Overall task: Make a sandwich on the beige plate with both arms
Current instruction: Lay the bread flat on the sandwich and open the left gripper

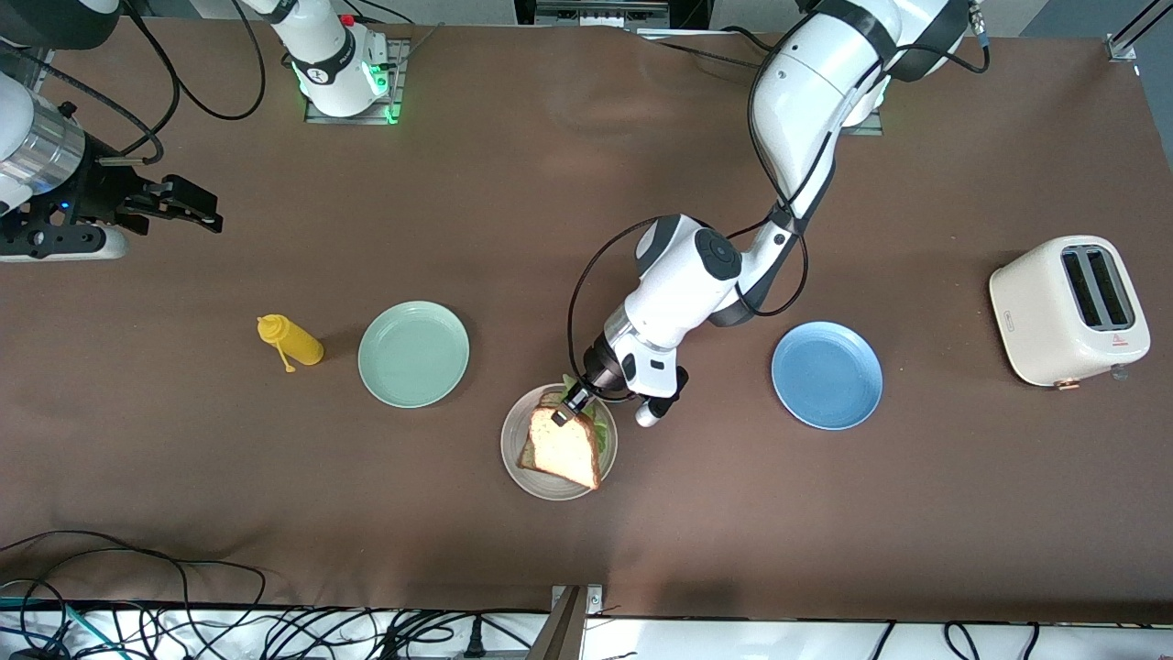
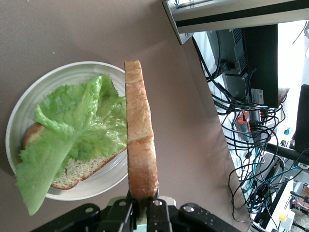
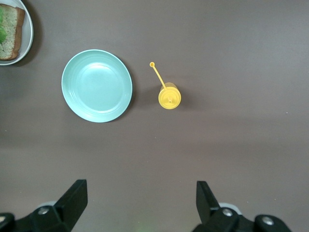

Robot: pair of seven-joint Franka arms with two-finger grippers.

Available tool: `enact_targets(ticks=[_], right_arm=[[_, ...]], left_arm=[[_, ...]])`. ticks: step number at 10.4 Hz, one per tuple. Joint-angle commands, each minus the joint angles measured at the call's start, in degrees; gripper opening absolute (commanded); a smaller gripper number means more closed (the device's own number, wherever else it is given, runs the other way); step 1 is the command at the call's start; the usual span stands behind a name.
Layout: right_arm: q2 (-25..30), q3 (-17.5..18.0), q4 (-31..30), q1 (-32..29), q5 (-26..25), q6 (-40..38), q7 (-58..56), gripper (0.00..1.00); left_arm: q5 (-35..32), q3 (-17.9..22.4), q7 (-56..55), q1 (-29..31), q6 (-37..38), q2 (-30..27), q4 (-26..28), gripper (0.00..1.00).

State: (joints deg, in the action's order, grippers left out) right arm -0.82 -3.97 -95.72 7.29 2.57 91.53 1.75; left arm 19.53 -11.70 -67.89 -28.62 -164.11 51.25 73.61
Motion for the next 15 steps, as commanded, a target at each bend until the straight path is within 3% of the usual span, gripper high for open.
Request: enact_targets(ticks=[1, 7, 11, 13, 15], right_arm=[[-0.49, -0.25, 1.33, -0.25, 1.21, -1.27, -0.6, 1.0], [-0.76, -0.34, 1.33, -0.17, 1.21, -1.18, -0.52, 1.0], [-0.76, -0.34, 1.33, -0.08, 1.21, -1.09, -0.52, 1.0], [-0.76, -0.34, 1.33, -0.08, 1.21, -1.09, -0.34, 1.0], [-0.76, -0.34, 1.33, -0.08, 1.21, -1.18, -0.25, 1.0]], left_arm=[[-1.34, 0.1, -0.84, -0.64, 0.37, -0.28, 0.31, 0.0], [-1.25, -0.08, -1.19, -0.91, 0.37, -0.45, 2.06, 0.0], [-1.34, -0.08, -0.84, -0.56, 4.3, -1.15, 2.33, 0.28], [-1.43, 0.01, -0.75, -0.65, 5.64, -1.15, 2.33, 0.53], [-1.51, 0.1, -0.66, -0.56, 7.39, -1.15, 2.33, 0.58]])
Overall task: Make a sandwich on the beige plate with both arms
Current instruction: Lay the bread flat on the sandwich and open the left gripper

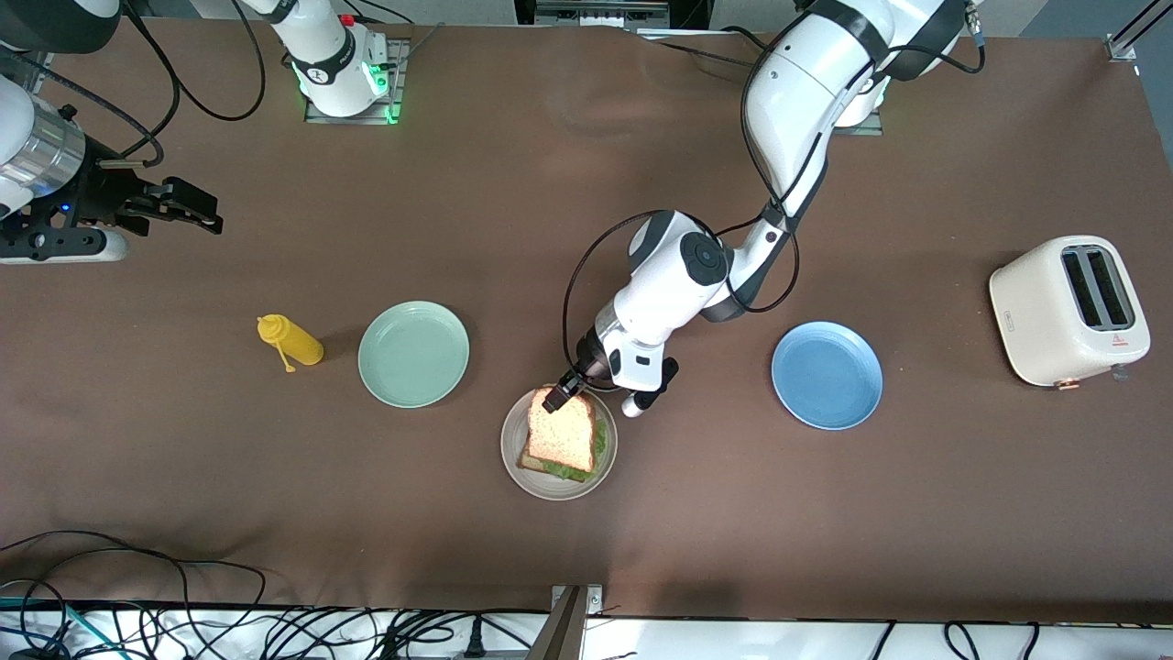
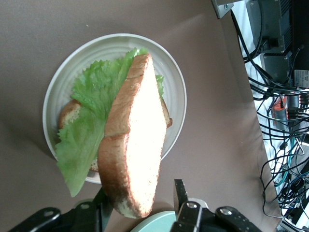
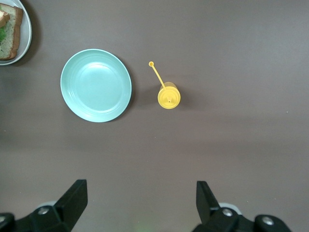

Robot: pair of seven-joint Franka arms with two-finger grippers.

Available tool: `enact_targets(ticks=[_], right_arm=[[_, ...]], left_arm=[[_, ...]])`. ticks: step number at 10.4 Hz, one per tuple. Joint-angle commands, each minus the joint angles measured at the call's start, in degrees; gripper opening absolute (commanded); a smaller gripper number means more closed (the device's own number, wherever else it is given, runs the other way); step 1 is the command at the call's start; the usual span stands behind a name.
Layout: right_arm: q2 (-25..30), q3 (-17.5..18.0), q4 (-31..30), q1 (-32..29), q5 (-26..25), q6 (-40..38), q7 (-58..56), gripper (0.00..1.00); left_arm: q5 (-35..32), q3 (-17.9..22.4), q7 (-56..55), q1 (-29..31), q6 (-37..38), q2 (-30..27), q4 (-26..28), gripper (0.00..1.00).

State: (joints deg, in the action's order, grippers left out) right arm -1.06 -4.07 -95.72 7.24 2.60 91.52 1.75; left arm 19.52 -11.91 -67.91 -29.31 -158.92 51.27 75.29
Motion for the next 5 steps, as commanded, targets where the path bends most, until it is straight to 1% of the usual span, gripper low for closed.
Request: enact_targets(ticks=[1, 2, 3, 5], right_arm=[[-0.53, -0.23, 1.33, -0.03, 1.18, -1.17, -0.26, 1.0], [-0.53, -0.23, 1.33, -0.03, 1.18, -1.17, -0.26, 1.0], [-0.53, -0.15, 1.33, 0.06, 1.18, -1.17, -0.17, 1.0], [-0.44, 0.03, 1.33, 0.32, 1.18, -1.25, 0.18, 1.0]], left_arm=[[-3.6, 0.22, -0.73, 0.3, 4.3, -1.35, 0.56, 0.61], [-5.18, 0.04, -0.73, 0.48, 6.93, -1.52, 0.56, 0.62], [-5.29, 0.13, -0.65, 0.48, 8.61, -1.52, 0.29, 0.63], [-9.92, 0.04, -0.73, 0.39, 13.44, -1.52, -0.23, 0.67]])
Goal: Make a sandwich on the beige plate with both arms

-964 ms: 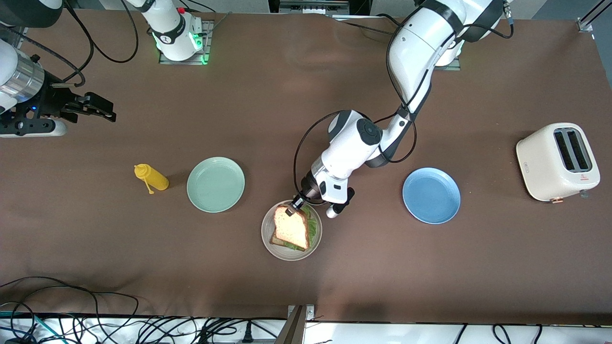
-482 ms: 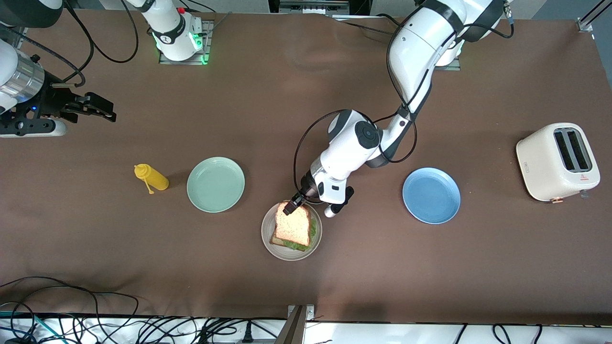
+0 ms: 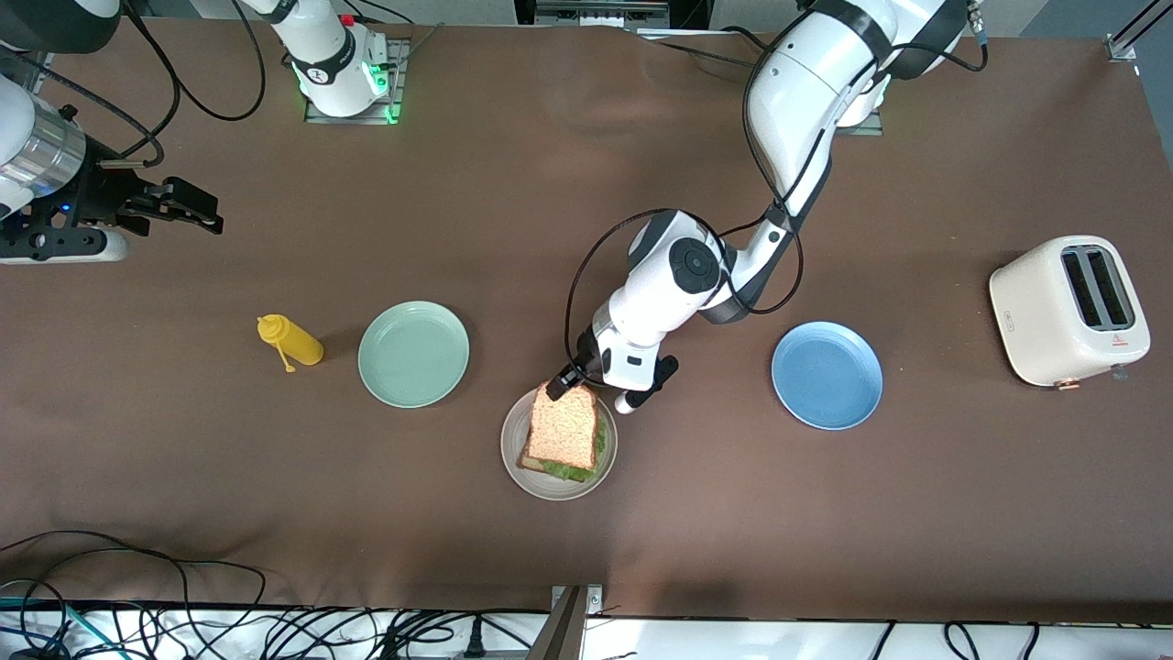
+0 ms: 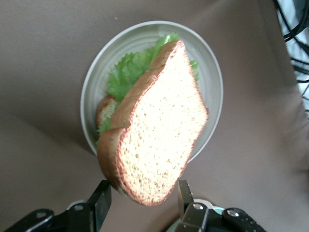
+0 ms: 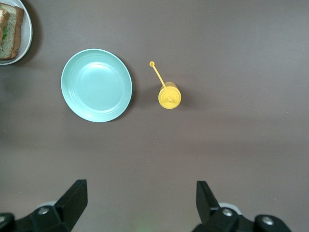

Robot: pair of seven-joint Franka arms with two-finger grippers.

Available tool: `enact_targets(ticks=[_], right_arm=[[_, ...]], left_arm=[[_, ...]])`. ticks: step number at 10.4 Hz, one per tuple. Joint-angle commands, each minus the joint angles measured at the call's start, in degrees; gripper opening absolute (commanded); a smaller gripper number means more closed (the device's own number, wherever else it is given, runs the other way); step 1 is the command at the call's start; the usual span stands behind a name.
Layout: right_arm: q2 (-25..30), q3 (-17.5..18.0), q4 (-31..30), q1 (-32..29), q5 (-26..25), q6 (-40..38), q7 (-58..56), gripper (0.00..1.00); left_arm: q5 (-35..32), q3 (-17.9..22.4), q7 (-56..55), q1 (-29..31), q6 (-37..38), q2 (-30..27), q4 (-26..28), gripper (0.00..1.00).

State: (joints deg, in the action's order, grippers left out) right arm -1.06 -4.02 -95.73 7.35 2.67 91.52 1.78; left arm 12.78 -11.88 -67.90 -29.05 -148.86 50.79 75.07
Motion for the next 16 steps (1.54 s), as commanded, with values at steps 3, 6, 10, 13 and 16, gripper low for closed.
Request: enact_targets(ticks=[3, 6, 10, 13, 16], right_arm=[[-0.52, -0.02, 1.42, 0.2, 1.11, -1.08, -0.2, 1.0], [-0.52, -0.02, 1.42, 0.2, 1.11, -1.08, -0.29, 1.0], [-0.52, -0.02, 1.42, 0.2, 1.02, -0.81, -0.64, 1.0], [-0.43, -0.11, 1.42, 0.12, 1.02, -0.9, -0.73, 1.0], [-0.34, -0.2, 1.51, 0.03, 0.32, -0.81, -0.73, 1.0]], left_arm=[[-4.16, 0.19, -0.57, 0.22, 6.63, -1.04, -0.27, 0.72], [-6.45, 0.1, 0.22, 1.18, 13.65, -2.44, -0.36, 0.73], [-6.45, 0.27, 4.52, 5.75, 29.99, -9.37, 0.69, 1.0], [-12.75, 0.1, 5.06, 11.1, 44.66, -16.49, 0.78, 1.0], [-13.83, 0.01, 15.11, 18.83, 54.51, -22.64, 1.74, 1.0]])
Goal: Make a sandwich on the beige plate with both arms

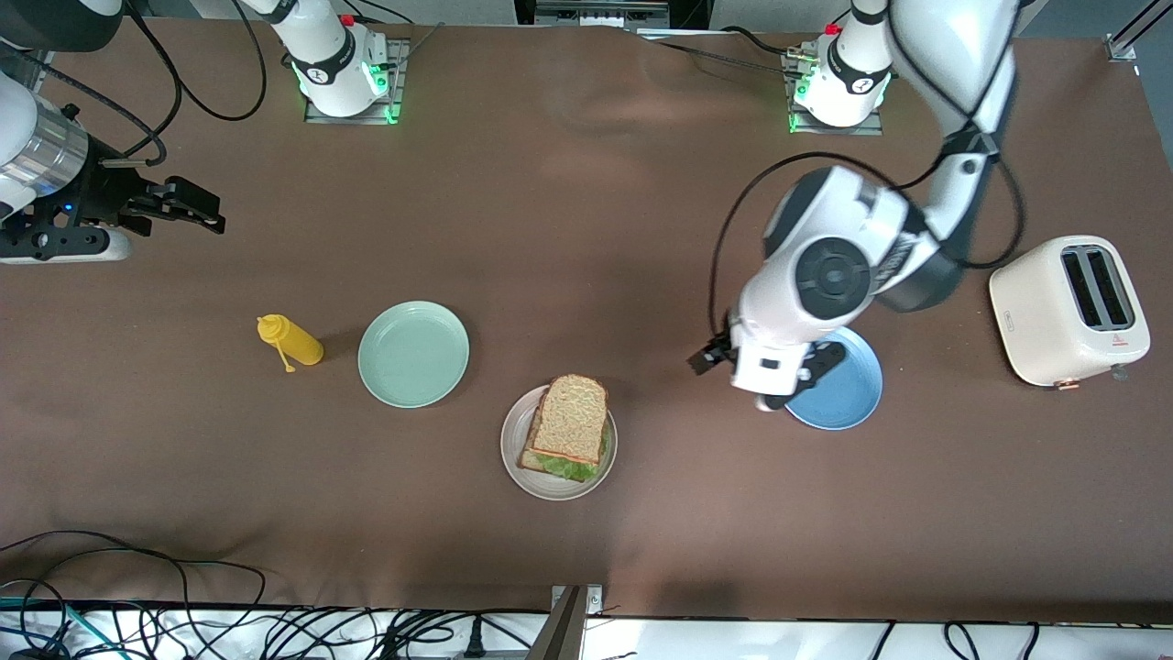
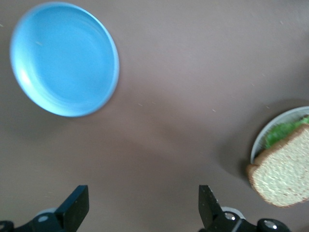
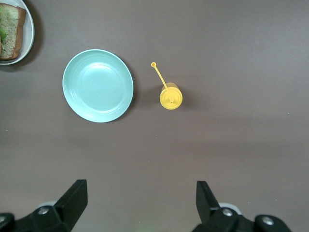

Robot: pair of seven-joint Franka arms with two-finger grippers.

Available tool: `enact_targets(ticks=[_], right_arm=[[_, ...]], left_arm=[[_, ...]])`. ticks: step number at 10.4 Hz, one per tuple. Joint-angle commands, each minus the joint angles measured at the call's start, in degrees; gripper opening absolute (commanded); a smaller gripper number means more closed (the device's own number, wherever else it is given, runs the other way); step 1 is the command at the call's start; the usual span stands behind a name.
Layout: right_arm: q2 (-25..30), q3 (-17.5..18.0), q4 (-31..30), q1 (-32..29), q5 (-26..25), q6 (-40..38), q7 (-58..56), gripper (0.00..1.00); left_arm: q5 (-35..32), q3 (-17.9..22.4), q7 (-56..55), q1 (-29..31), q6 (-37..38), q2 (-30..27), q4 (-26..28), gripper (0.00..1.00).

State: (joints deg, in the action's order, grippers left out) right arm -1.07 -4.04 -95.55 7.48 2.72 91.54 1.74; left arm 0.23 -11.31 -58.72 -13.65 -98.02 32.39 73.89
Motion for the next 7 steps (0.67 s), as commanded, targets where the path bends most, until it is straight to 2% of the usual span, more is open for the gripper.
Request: enact_targets(ticks=[1, 5, 7], right_arm=[[-0.34, -0.18, 1.33, -0.01, 0.18, -0.75, -0.51, 1.0], [-0.43, -0.18, 2.03, -0.01, -1.67, -0.22, 0.28, 1.0], [-0.43, -0.27, 1.94, -0.27, -1.76, 1.89, 0.02, 1.0]], left_arm=[[-1.29, -0.56, 11.64, 6.23, 7.19, -6.52, 3.54, 1.0], [-2.17, -0.47, 30.38, 16.61, 14.78, -14.0, 5.21, 0.99], [-3.39, -0.56, 37.92, 20.22, 14.17, -18.65, 10.46, 0.99]])
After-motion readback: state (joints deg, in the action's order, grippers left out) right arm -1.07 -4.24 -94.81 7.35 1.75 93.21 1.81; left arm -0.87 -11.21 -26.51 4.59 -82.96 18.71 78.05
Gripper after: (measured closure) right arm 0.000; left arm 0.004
